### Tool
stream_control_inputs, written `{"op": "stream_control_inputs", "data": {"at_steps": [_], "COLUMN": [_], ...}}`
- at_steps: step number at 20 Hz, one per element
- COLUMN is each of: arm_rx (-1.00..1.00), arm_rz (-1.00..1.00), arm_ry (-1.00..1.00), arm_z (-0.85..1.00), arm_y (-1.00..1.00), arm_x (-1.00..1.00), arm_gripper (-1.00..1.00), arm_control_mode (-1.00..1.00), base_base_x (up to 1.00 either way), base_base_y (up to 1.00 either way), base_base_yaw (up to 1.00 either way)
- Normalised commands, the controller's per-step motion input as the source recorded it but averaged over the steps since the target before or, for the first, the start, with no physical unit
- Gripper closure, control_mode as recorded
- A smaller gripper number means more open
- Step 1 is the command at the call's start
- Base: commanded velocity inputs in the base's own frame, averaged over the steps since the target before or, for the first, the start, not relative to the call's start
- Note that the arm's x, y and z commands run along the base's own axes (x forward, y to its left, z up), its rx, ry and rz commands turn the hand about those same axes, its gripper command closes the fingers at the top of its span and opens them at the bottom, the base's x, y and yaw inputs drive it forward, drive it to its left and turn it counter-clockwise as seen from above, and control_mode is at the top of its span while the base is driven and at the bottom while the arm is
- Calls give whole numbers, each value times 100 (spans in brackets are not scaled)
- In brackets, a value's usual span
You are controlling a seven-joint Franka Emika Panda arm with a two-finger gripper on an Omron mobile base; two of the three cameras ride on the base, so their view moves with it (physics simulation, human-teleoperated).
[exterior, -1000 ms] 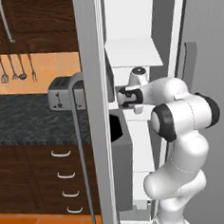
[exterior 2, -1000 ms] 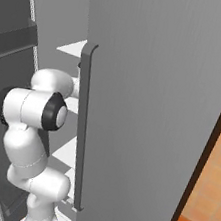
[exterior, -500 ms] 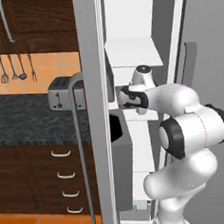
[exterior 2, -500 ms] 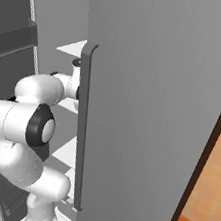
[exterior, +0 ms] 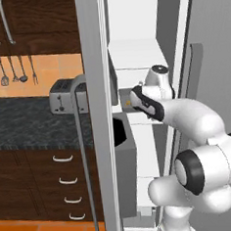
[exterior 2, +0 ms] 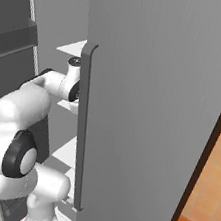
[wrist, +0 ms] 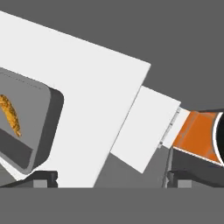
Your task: Take the meat container that has the shrimp and place it on the second highest rack of the freezer. Then take the vegetable container that has the bell pepper and lemon wedge and place it on the highest rack of the freezer.
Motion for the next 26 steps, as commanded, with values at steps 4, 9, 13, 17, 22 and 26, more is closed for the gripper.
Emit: {"op": "stream_control_inputs", "data": {"at_steps": [4, 9, 13, 17, 22, 26], "arm_rx": [-4, -9, -14, -20, -15, -1], "arm_rz": [7, 11, 25, 31, 35, 36], "arm_ry": [0, 5, 6, 7, 10, 17], "arm_z": [61, 47, 20, 11, 16, 37], "arm_y": [1, 0, -8, -2, -9, -6], "arm_x": [-75, -78, -98, -100, -100, -59], "arm_gripper": [-100, -100, -100, -100, -100, -100], "arm_control_mode": [-100, -100, -100, -100, -100, -100], "base_base_x": [0, 0, 0, 0, 0, 0], "base_base_y": [0, 0, 0, 0, 0, 0], "base_base_yaw": [0, 0, 0, 0, 0, 0]}}
